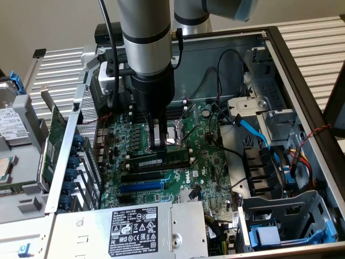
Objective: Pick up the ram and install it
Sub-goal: 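Insert the ram into the slot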
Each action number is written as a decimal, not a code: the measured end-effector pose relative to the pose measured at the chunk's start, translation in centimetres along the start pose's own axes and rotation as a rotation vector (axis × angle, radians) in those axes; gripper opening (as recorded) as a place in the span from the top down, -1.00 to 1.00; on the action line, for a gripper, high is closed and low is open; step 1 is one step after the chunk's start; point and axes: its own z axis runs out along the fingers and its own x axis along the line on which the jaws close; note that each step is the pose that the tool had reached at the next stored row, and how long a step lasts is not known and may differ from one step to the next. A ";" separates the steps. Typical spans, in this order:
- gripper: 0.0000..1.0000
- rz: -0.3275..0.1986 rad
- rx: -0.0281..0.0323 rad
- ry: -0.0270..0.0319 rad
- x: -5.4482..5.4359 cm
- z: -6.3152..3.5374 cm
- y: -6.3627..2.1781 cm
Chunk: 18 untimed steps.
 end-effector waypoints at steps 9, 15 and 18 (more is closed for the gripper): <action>0.76 -0.001 0.0013 0.0000 0.0 0.15 0.06; 0.76 -0.001 0.0006 -0.0004 0.0 0.17 0.13; 0.61 -0.001 0.0015 -0.0003 0.0 0.17 0.15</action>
